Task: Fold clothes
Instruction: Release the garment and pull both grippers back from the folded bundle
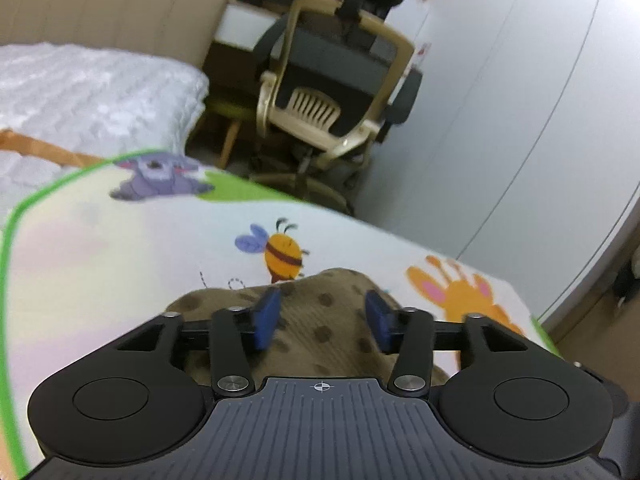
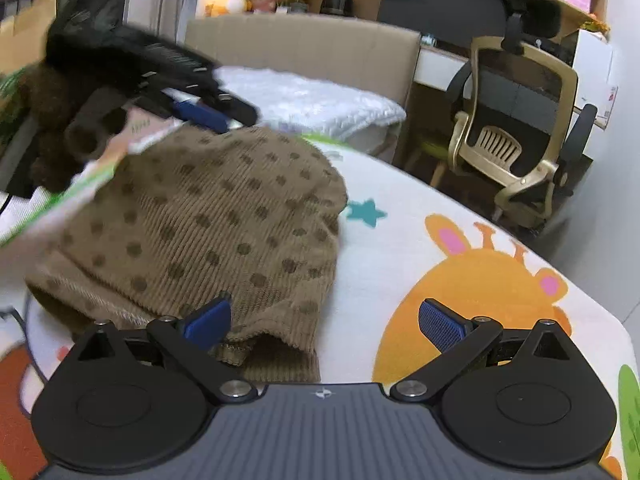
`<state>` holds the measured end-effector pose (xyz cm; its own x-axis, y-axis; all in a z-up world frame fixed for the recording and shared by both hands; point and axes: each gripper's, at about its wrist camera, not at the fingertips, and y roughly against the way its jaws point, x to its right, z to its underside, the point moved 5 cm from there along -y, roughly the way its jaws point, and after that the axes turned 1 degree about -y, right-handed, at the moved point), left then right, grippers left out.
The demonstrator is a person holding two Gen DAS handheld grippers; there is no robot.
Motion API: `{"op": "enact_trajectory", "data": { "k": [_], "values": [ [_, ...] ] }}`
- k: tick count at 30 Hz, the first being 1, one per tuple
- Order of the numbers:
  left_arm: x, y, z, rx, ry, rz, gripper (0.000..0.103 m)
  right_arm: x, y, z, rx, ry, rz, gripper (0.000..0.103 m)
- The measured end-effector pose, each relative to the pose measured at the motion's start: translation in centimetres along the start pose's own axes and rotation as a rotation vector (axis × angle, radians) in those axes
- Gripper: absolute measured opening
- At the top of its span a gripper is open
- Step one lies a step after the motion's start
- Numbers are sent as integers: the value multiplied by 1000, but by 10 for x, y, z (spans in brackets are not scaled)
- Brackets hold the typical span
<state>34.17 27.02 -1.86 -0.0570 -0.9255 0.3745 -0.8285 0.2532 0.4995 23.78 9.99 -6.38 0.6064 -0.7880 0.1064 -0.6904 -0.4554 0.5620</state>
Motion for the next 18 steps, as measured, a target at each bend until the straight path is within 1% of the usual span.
{"op": "enact_trajectory", "data": {
  "k": [1, 3, 4, 6, 8, 11, 12, 14, 16, 17, 18],
  "values": [
    [2, 14, 1, 16, 0, 2, 64, 2, 5, -3, 21, -18, -10, 101],
    [6, 39, 9, 35, 5, 5, 74, 7, 12, -9, 58, -56, -23, 101],
    [10, 54, 18, 41, 5, 8, 75, 8, 12, -10, 67, -69, -23, 102],
    [18, 76, 40, 43, 4, 8, 84, 10, 8, -9, 66, -91, -15, 103],
    [28, 91, 68, 27, -1, -4, 87, 9, -1, -4, 41, -114, -7, 103],
    [42, 102, 108, -10, -13, -40, 87, 8, -5, 4, 25, -149, 7, 103],
    [42, 106, 117, -18, 7, -44, 87, 6, 1, 7, 32, -157, -1, 103],
    [41, 115, 133, -25, 90, -51, 87, 4, 15, 13, 46, -174, -18, 103],
    [45, 128, 144, -12, 141, -73, 89, 2, 28, 19, 60, -191, -34, 103],
    [53, 134, 150, -2, 134, -100, 94, 1, 35, 22, 67, -199, -43, 103],
    [60, 140, 155, 7, 127, -127, 94, 0, 42, 25, 75, -208, -51, 103]
  ]
}}
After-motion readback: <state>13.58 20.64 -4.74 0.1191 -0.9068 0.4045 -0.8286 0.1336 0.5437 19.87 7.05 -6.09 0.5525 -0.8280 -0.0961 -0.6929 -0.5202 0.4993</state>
